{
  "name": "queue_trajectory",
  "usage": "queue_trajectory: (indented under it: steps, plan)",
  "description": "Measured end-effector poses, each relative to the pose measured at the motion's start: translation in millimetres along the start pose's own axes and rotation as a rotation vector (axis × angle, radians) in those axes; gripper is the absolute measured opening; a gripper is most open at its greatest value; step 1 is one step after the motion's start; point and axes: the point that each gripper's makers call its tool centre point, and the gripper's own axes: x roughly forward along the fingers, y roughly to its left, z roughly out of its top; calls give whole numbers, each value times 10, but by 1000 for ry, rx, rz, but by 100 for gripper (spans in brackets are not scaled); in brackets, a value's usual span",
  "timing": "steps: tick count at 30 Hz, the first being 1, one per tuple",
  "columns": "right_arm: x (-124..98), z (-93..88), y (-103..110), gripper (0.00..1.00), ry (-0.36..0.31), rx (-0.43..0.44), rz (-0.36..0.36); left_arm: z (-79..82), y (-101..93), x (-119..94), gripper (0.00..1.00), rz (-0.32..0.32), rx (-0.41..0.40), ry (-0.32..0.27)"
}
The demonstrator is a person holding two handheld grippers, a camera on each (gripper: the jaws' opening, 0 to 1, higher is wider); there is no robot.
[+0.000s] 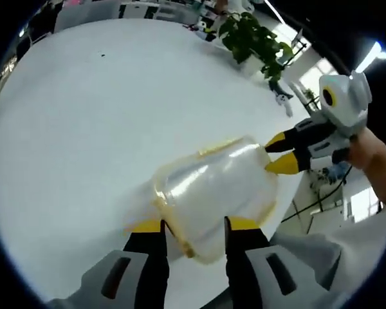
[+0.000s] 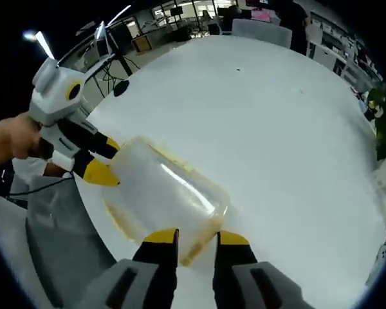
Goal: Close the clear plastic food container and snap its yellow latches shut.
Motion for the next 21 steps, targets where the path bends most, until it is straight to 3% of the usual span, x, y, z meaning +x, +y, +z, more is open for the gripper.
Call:
queue_trajectory:
  steps: [13, 17, 21]
  plan:
    - [-13, 16, -12, 21, -27, 9, 8, 10, 9, -31, 35, -20, -21, -34]
    - [-12, -37, 5, 28, -18, -33, 11, 23, -10, -44, 36, -12, 25, -56]
    - [-43, -68, 19, 28, -18, -53, 21, 7, -29, -56, 37, -5, 90, -49]
